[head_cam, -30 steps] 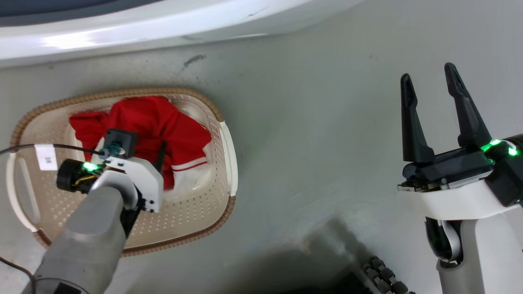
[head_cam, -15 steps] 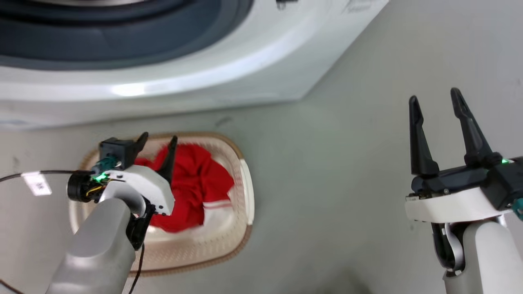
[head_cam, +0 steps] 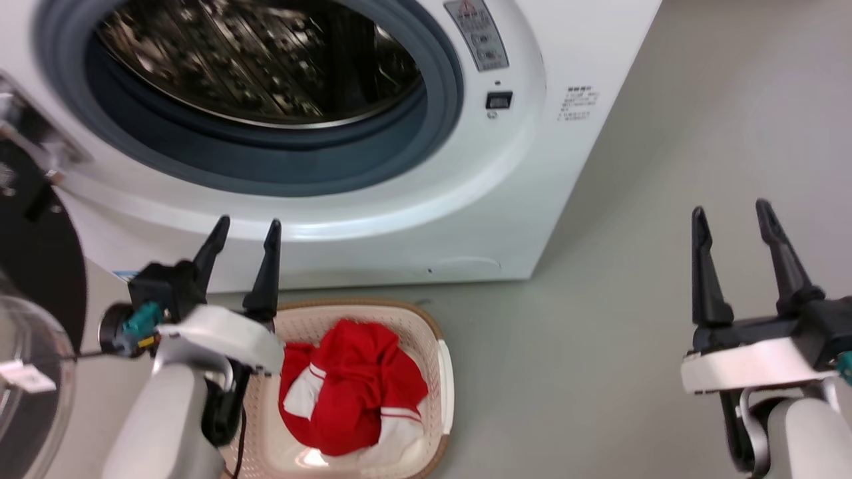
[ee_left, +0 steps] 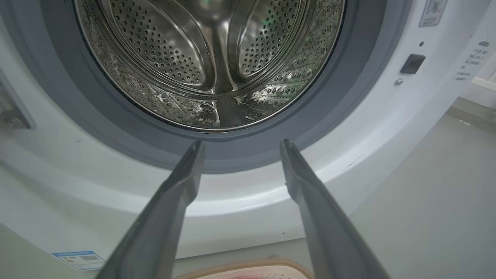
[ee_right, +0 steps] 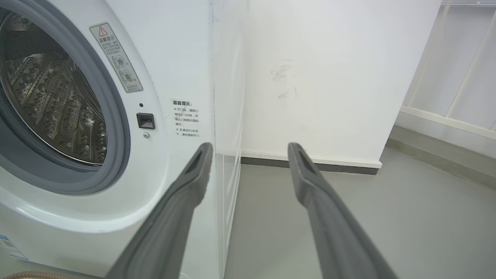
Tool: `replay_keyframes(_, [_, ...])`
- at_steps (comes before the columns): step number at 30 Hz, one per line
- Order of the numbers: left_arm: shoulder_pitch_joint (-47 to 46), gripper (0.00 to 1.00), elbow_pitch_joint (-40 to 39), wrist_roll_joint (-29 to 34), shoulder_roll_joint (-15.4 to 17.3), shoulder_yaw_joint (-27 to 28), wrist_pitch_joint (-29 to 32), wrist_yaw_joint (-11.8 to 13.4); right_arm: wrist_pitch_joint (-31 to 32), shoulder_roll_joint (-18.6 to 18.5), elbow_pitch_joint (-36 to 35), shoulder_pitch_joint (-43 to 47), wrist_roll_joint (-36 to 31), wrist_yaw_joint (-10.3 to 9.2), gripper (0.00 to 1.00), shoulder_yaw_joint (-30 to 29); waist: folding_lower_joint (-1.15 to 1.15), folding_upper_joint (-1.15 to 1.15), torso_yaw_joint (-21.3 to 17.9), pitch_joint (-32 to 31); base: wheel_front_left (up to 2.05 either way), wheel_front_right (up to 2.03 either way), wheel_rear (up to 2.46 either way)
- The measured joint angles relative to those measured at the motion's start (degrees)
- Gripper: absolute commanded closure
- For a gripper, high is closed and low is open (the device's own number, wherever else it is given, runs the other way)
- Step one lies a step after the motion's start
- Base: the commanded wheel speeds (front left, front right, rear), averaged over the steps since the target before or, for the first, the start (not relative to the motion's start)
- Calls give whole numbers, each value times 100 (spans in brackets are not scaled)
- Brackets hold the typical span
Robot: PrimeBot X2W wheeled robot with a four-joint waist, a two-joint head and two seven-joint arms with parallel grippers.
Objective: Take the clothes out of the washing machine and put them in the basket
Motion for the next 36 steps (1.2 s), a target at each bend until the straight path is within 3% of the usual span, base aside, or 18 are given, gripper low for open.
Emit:
replay_keyframes(7, [1101, 0, -1035, 504, -297, 399, 0, 88, 0, 1, 53, 561, -234, 0, 0, 109, 0, 0, 244, -713, 0, 0, 0])
replay_keyframes(15, [2136, 0, -2186, 1058, -792, 857, -1, 241, 0, -1, -18, 1048, 25, 0, 0, 64, 0, 0, 490, -1243, 0, 0, 0])
replay_keyframes(28, [2965, 0, -2461, 1823, -1085, 1035, 0, 316, 0, 1, -203, 1546, 254, 0, 0, 3, 1, 0, 533, -1547, 0, 0, 0])
replay_keyframes(36, [2984, 0, -2461, 1840, -1136, 1059, 0, 332, 0, 1, -194, 1566, 324, 0, 0, 22, 1, 0, 482, -1559, 0, 0, 0])
